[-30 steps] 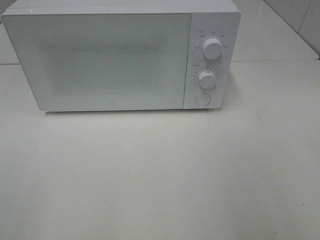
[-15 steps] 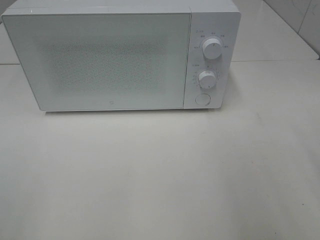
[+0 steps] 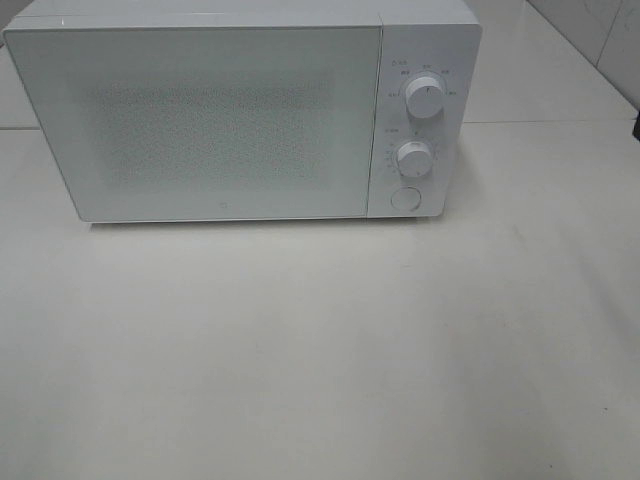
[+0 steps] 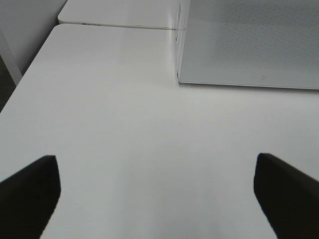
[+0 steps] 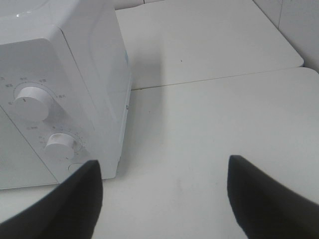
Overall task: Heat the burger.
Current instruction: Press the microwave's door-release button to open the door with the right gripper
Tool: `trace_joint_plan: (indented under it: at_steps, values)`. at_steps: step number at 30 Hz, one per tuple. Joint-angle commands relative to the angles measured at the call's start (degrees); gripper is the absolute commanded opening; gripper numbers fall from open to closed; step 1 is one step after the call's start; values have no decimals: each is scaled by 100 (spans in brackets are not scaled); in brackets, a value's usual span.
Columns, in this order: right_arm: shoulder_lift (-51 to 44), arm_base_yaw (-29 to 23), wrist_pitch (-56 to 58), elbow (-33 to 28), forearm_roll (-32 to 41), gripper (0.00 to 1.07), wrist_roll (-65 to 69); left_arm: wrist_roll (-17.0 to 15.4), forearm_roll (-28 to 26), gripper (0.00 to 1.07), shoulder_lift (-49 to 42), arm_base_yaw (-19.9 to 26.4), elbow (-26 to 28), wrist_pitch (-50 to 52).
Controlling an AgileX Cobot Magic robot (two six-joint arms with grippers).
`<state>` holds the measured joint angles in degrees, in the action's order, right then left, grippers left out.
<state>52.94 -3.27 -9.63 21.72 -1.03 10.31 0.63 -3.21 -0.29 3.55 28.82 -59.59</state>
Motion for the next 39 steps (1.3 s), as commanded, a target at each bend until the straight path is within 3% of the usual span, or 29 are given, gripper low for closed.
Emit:
trace_joint_plan:
  at_steps: [1, 7, 12, 14, 15, 17, 18, 20, 21, 24, 27, 29, 32, 39]
  values:
    - [304, 34, -476, -17, -69, 69, 0, 0, -40, 98, -97, 11, -17, 29]
    - [1060, -109, -1409, -17, -40, 69, -80, 0, -40, 98, -97, 11, -17, 29]
    - [1742, -584, -2183, -17, 258, 69, -516, 0, -40, 98, -97, 11, -17, 29]
    - [2137, -951, -2538, -17, 957, 69, -1066, 0, -40, 98, -97, 11, -17, 29]
    - [2137, -951, -2538, -17, 957, 69, -1066, 0, -40, 98, -97, 11, -17, 29]
    - [2487, -1358, -2876, -17, 1874, 69, -1770, 0, -40, 98, -97, 11, -17, 29]
    - [2487, -1358, -2876, -17, 1874, 69, -1770, 0, -40, 98, -97, 11, -17, 29]
    - [2773, -1748, -3335, -17, 2710, 69, -2355, 0, -40, 98, -97, 11, -17, 29]
    - [2773, -1748, -3335, -17, 2710, 69, -2355, 0, -40, 98, -97, 11, -17, 29]
    - [3220, -2492, -4120, -17, 3558, 69, -2859, 0, -40, 98, -97, 11, -17, 29]
    - [3317, -2613, -4228, -6, 3627, 69, -2876, 0, -40, 98, -97, 11, -17, 29]
    - [3696, -3105, -4784, -6, 3776, 69, -2871, 0, -40, 98, -97, 11, -17, 29]
    - [3936, -3421, -4968, 0, 3953, 69, -2848, 0, -40, 98, -97, 11, -17, 29]
    - [4183, -3833, -5059, 0, 4200, 69, -2699, 0, -40, 98, -97, 11, -17, 29]
